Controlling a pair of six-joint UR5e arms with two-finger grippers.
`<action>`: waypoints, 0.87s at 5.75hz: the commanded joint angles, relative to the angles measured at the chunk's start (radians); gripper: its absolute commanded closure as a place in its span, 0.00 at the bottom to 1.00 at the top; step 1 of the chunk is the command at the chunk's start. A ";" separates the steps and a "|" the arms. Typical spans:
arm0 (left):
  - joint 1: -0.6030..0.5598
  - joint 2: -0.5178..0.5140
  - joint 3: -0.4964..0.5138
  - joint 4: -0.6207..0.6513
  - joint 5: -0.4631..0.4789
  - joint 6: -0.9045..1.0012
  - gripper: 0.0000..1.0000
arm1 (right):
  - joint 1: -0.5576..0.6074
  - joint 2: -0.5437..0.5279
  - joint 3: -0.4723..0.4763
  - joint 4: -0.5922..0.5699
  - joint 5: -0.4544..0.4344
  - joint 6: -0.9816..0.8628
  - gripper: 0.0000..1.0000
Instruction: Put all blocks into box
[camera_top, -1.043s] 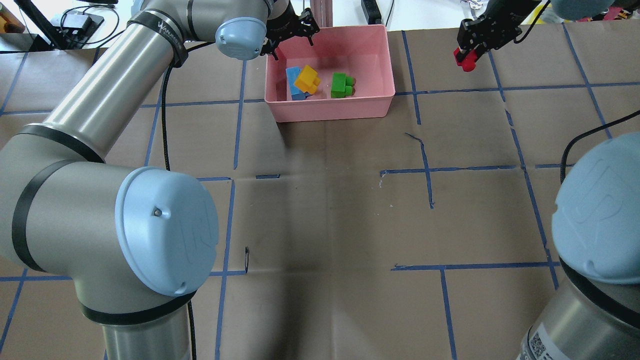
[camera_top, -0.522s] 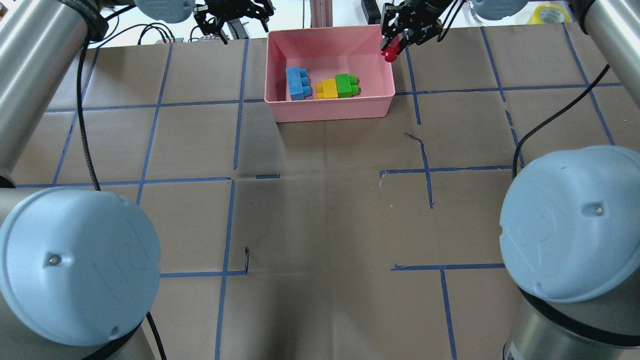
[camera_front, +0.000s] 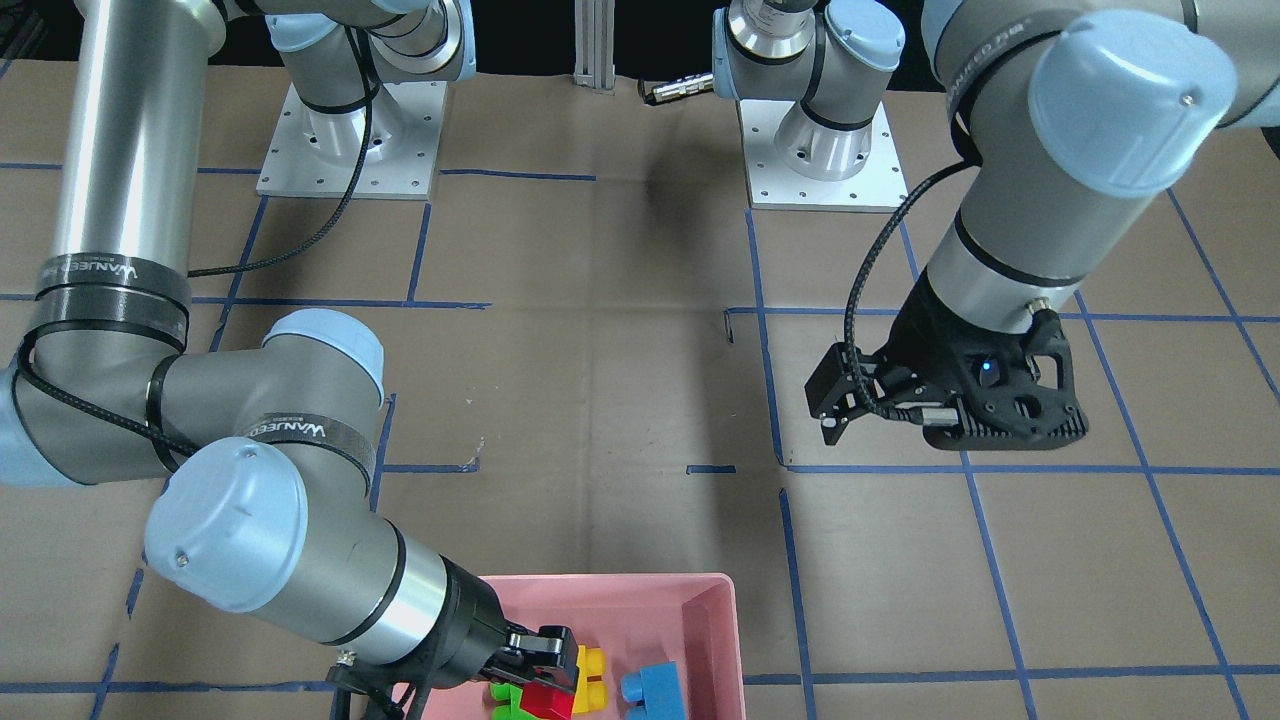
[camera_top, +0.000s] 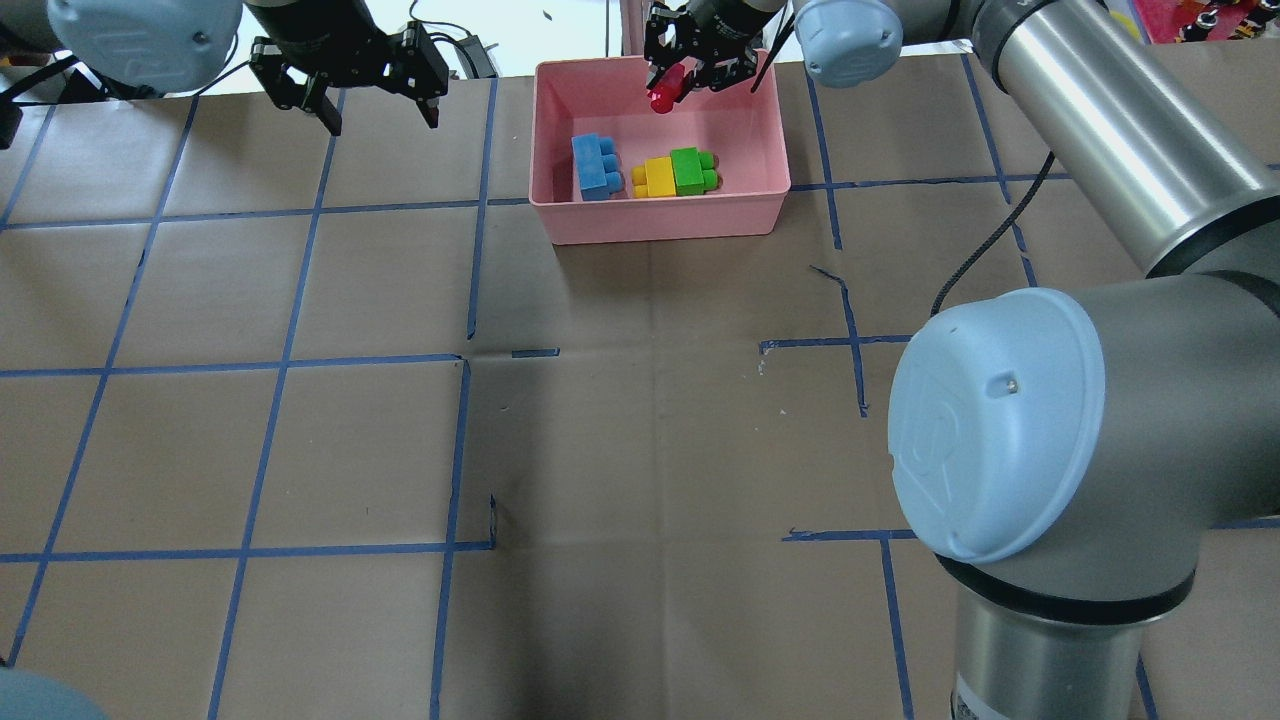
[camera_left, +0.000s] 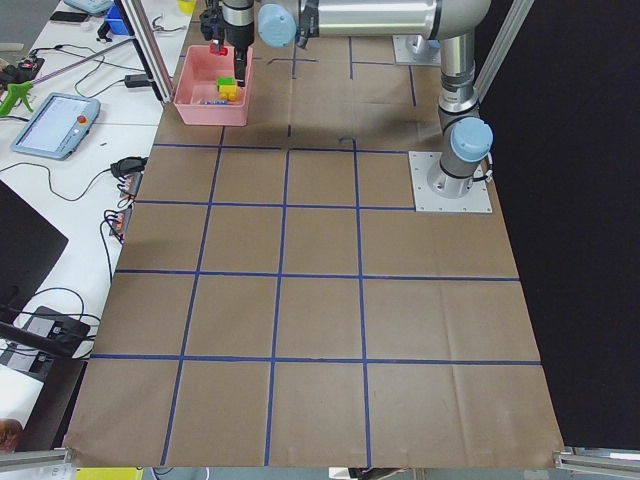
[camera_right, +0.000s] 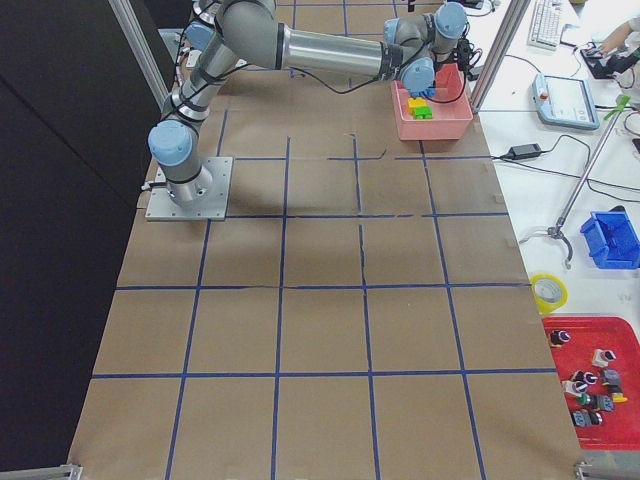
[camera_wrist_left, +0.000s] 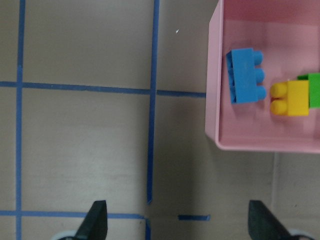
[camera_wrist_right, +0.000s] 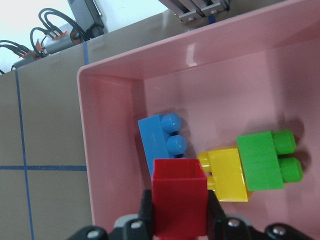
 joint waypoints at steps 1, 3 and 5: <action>0.003 0.174 -0.127 -0.020 0.013 0.029 0.00 | 0.014 0.016 -0.013 -0.004 -0.011 0.009 0.00; -0.001 0.188 -0.112 -0.066 0.014 0.029 0.00 | 0.014 -0.001 0.004 0.000 -0.014 -0.002 0.00; -0.001 0.187 -0.115 -0.063 0.031 0.033 0.00 | -0.015 -0.060 0.020 0.199 -0.227 -0.295 0.00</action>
